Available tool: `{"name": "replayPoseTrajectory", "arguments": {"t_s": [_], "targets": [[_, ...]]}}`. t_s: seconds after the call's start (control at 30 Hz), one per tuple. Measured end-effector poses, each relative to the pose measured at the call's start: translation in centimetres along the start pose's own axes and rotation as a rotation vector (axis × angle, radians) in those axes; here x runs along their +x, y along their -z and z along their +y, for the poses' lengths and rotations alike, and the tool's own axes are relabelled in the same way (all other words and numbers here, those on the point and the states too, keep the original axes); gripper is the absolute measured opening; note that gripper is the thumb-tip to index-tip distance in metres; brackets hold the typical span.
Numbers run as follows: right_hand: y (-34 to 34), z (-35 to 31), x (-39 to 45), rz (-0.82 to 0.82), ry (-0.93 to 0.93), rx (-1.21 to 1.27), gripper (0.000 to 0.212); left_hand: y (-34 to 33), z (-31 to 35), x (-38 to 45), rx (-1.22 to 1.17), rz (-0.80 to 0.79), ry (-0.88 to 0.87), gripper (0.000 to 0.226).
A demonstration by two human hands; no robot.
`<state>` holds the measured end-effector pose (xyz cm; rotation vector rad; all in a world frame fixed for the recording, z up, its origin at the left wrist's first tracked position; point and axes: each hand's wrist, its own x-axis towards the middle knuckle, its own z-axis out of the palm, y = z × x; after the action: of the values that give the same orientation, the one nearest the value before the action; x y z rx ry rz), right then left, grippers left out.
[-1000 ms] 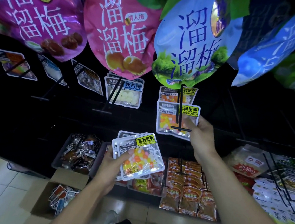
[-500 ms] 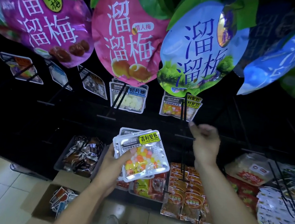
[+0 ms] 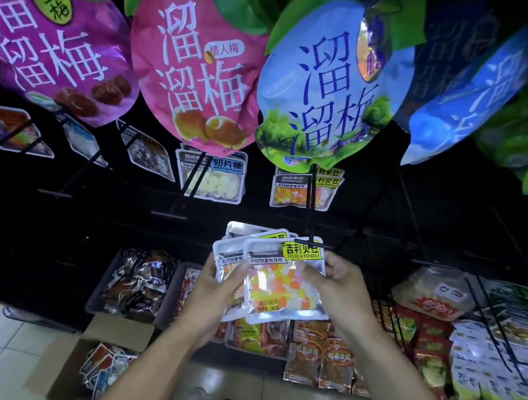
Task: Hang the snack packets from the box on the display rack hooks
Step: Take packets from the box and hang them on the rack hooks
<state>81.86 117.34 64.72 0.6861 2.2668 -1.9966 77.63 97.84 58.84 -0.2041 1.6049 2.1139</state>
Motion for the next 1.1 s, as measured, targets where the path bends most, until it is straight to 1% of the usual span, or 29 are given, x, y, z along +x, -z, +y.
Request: {"name": "replayPoseTrajectory", "arguments": {"t_s": [0.07,0.2,0.27,0.37,0.43,0.5,0.57,0.63,0.7,0.83,0.87,1.0,1.1], "targets": [[0.6,-0.1,-0.1,0.034,0.045,0.0,0.012,0.2,-0.1,0.1,0.006,0.001,0.016,0.059],[1.8,-0.7,-0.2,-0.028,0.142,-0.004,0.015,1.0,-0.4,0.4,-0.027,0.032,0.031,0.058],[2.1,-0.9,-0.1,-0.012,0.198,-0.001,0.011,1.4,-0.4,0.4,-0.053,0.066,0.036,0.059],[1.8,-1.1,-0.1,-0.018,0.247,-0.005,0.006,1.8,-0.7,0.4,-0.04,0.095,0.038,0.049],[1.2,-1.2,-0.2,-0.033,0.265,-0.008,0.007,2.0,-0.8,0.5,-0.024,0.106,0.044,0.048],[0.8,-1.2,-0.2,0.031,0.288,0.016,0.01,2.2,-0.9,0.5,-0.02,0.118,0.042,0.052],[0.6,-1.1,0.0,0.132,0.294,0.037,0.015,2.3,-1.0,0.6,-0.013,0.121,0.032,0.057],[0.5,-1.1,0.2,0.196,0.29,0.055,0.017,2.3,-1.0,0.7,0.003,0.111,0.026,0.053],[0.4,-0.9,0.2,0.212,0.296,0.048,0.018,2.4,-1.1,0.8,-0.003,0.105,0.033,0.049],[0.3,-0.6,-0.5,0.241,0.321,0.068,0.015,2.6,-1.3,0.8,0.002,0.106,0.045,0.064],[0.2,-0.5,-0.6,0.249,0.317,0.078,0.016,2.6,-1.4,0.8,0.005,0.106,0.043,0.064],[0.2,-0.3,-0.8,0.267,0.288,0.138,0.015,2.7,-1.5,0.9,0.008,0.09,0.04,0.053],[0.1,-0.5,-1.0,0.284,0.295,0.148,0.011,2.5,-1.3,0.9,-0.003,0.09,0.023,0.053]]}}
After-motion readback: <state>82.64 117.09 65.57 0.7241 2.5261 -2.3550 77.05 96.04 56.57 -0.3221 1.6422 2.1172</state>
